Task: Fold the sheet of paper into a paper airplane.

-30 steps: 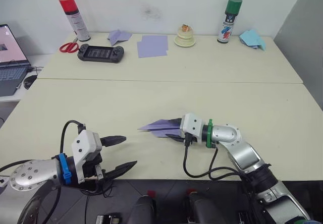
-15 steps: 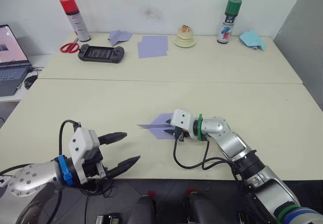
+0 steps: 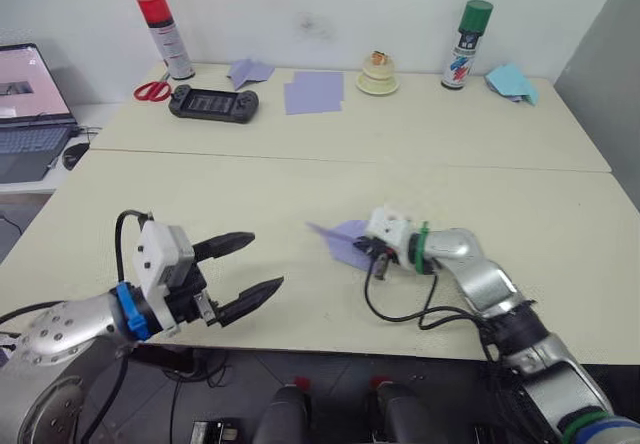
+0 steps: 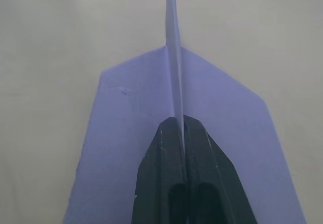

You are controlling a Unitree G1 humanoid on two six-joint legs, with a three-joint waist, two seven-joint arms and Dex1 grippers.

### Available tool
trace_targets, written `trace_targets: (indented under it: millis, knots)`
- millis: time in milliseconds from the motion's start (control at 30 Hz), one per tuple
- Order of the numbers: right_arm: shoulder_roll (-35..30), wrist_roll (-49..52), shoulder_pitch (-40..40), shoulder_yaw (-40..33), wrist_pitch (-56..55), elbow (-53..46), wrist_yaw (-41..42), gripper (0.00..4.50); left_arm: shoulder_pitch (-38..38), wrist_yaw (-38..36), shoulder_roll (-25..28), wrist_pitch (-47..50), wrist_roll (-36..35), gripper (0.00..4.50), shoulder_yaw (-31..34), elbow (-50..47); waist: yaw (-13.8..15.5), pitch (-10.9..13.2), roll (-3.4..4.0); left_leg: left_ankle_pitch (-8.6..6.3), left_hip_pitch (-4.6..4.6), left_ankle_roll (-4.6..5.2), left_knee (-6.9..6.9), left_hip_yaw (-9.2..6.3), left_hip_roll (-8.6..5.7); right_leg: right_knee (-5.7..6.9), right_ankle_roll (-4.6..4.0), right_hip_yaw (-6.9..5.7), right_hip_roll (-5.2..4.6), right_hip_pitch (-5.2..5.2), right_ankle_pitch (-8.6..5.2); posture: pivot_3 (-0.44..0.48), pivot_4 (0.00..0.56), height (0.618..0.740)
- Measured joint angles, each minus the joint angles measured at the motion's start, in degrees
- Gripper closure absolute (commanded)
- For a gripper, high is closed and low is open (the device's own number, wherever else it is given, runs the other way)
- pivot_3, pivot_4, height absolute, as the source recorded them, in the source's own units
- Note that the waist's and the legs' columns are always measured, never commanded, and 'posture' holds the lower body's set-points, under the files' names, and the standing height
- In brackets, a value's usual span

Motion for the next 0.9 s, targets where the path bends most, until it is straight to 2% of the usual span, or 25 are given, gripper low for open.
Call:
trace_targets:
  millis: [67, 167, 300, 467, 667, 767, 900]
  knots:
    - [-1.4, 0.8, 3.9, -6.6, 7.2, -8.1, -3.9, 4.48, -6.2, -0.5, 1.2, 0.4, 1.3, 0.0, -5.2, 0.4, 0.2, 0.0, 0.0, 0.0, 0.02, 0.0, 0.0, 0.04, 0.0, 0.02, 0.03, 0.05, 0.0, 0.01, 0.01, 0.0, 0.15, 0.74]
    - [-0.1, 1.3, 8.0, -15.3, 18.0, -17.7, -11.0, 4.48, -17.1, 0.5, -0.2, 2.9, 1.5, 0.0, -11.9, 2.6, -0.1, 0.0, 0.0, 0.0, 0.04, -0.01, 0.0, 0.12, 0.04, 0.11, 0.04, 0.02, 0.06, 0.0, 0.01, 0.0, 0.15, 0.74]
    - [10.1, 1.0, 9.1, -24.0, 31.9, -25.7, -23.3, 4.48, -31.7, 2.5, -5.5, 5.0, 3.0, 0.0, -19.2, 8.1, -0.7, 0.0, -0.01, 0.01, 0.1, -0.02, -0.02, 0.22, 0.11, 0.34, 0.04, 0.08, 0.2, -0.06, 0.01, 0.0, 0.15, 0.74]
    - [18.4, -0.6, 7.8, -29.7, 40.0, -27.5, -34.9, 4.48, -35.2, 0.9, -6.4, 5.1, 5.0, 0.0, -23.3, 11.5, -2.0, 0.0, 0.06, 0.11, 0.13, -0.19, -0.13, 0.31, 0.17, 0.36, -0.05, 0.15, 0.21, -0.15, -0.05, 0.0, 0.15, 0.74]
    - [24.0, 0.0, 4.6, -30.3, 42.9, -27.5, -40.4, 4.48, -35.9, -4.7, -4.6, 4.6, 6.6, 0.0, -23.8, 15.4, -1.9, 0.0, 0.09, 0.01, 0.12, -0.01, -0.08, 0.33, 0.15, 0.38, 0.02, 0.12, 0.25, -0.15, -0.1, 0.0, 0.15, 0.74]
    - [26.2, 0.6, 4.3, -30.4, 42.9, -27.2, -42.1, 3.57, -36.9, -5.4, -5.1, 3.5, 8.1, 0.0, -24.3, 17.4, -1.5, 0.0, 0.09, 0.01, 0.05, -0.01, -0.02, 0.37, 0.08, 0.35, 0.11, 0.11, 0.23, -0.15, -0.15, 0.0, 0.15, 0.74]
    - [26.1, 2.1, 4.3, -30.5, 42.0, -27.1, -42.5, 2.11, -36.9, -6.2, -5.6, 3.0, 9.2, 0.0, -24.6, 18.0, -1.7, 0.0, 0.09, 0.0, 0.04, 0.0, -0.04, 0.45, 0.08, 0.3, -0.03, 0.18, 0.19, -0.15, -0.06, 0.0, 0.15, 0.74]
